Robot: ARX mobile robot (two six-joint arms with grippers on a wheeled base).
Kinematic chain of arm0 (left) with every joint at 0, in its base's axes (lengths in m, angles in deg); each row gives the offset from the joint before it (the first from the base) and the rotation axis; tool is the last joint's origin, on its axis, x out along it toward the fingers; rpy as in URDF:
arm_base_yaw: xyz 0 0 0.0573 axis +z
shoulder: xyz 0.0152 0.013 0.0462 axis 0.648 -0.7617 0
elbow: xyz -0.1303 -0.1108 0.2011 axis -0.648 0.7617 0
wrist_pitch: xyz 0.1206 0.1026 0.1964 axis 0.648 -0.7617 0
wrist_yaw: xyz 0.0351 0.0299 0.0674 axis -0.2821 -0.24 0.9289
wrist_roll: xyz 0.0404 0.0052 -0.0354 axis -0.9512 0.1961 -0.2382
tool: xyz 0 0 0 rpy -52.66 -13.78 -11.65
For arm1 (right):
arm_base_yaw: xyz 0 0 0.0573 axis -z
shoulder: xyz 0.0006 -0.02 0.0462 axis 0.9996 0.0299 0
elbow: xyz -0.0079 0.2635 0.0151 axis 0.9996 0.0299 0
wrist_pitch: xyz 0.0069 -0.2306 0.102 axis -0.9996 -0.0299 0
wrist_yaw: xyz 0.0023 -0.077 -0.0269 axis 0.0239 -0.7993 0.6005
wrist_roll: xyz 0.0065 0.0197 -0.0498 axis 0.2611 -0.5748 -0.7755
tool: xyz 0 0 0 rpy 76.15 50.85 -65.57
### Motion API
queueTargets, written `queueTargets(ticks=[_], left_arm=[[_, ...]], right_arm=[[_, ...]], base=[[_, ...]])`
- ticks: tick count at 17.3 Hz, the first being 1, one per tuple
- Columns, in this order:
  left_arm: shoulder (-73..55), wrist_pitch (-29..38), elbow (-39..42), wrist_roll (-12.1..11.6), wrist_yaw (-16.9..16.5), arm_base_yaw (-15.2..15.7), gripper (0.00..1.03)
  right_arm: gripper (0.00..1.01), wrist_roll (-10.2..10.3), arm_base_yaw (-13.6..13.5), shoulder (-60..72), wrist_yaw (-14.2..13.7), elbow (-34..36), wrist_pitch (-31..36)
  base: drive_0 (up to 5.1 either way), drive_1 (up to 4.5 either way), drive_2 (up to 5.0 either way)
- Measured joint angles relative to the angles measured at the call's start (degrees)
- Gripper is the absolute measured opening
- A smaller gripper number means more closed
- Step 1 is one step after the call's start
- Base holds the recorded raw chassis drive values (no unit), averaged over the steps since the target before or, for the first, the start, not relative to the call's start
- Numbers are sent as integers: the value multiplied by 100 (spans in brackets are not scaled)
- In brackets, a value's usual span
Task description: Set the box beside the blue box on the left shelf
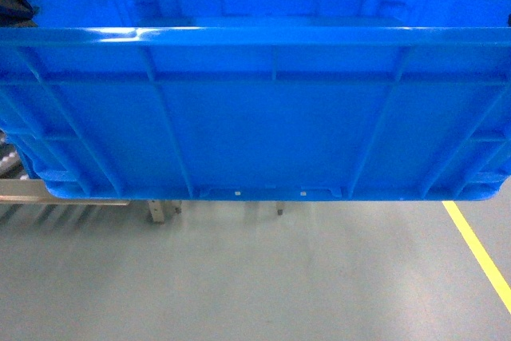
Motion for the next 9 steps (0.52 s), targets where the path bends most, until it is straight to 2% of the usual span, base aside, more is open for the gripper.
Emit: queueTargets(ticks=[9], left_arm=[[0, 2, 0, 0, 4, 0, 7]], right_arm=[[7, 0, 0, 0, 4, 0, 9]], base=[[-3, 427, -434]])
